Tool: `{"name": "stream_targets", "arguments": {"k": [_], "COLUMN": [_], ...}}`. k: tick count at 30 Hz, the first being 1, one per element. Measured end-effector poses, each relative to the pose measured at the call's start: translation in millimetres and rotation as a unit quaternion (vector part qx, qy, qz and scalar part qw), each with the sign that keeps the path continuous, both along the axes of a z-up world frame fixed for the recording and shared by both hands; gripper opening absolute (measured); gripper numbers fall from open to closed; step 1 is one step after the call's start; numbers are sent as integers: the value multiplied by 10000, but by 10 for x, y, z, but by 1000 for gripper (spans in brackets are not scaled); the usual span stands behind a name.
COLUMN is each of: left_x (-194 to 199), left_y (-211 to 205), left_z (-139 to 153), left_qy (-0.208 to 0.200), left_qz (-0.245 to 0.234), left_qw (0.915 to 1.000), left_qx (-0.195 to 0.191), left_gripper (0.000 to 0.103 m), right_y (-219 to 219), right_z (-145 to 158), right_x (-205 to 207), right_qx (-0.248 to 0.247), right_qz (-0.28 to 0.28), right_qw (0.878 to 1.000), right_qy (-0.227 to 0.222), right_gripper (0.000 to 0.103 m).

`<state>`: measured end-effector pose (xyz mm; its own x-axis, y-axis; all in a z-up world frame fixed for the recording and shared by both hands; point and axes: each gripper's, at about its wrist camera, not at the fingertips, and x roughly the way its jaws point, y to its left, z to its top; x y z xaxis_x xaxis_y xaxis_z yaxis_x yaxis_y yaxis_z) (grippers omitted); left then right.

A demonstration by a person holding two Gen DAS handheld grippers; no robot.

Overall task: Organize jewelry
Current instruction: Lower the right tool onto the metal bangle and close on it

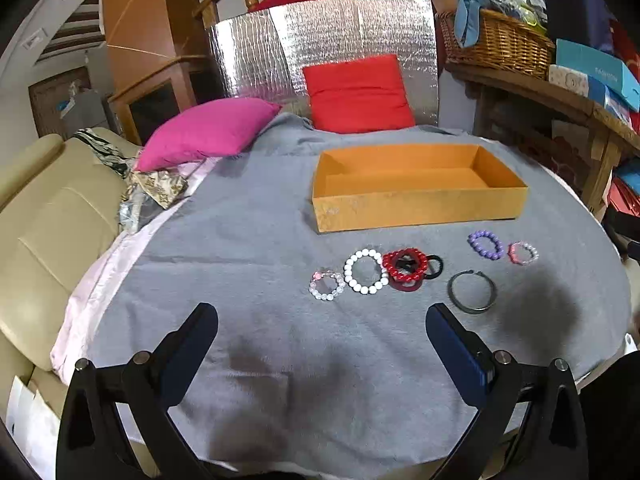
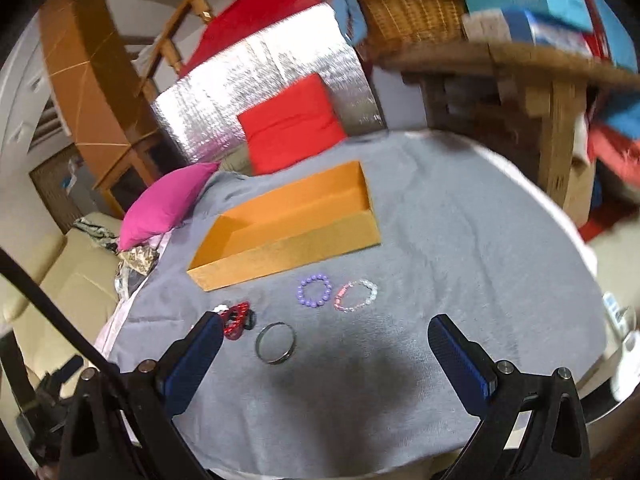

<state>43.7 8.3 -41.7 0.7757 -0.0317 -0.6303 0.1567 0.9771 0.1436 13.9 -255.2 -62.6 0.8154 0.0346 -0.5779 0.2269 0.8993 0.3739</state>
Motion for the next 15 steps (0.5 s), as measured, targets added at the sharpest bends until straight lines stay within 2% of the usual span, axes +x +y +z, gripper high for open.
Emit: {"name": "stream_targets", "arguments": {"k": [4,7,12,14,15], "left_x": [246,420,648,702,720], "left_y": [70,93,81,103,115], "left_z": [-147,-237,-384,-433,-464], "left_qy": [64,88,203,246,251], "left_qz": [19,10,-90,-128,-155], "left_qw": [10000,9999,9997,9992,9988], "left_qx": [0,50,-80,-290,-389], "left_gripper": [103,103,103,103,103], "right_y": [-47,22,349,494,549], "right_z": [-189,-306,-585,-712,-765], "right_x": [266,486,856,967,1013], "right_qx": [186,239,172,73,19], "right_qz": [200,543,1261,1500,1580], "right_qw": [9989,9972,9891,9844,9830], "right_qy": [370,456,738,918,934], "right_gripper": [103,100,76,63,61]}}
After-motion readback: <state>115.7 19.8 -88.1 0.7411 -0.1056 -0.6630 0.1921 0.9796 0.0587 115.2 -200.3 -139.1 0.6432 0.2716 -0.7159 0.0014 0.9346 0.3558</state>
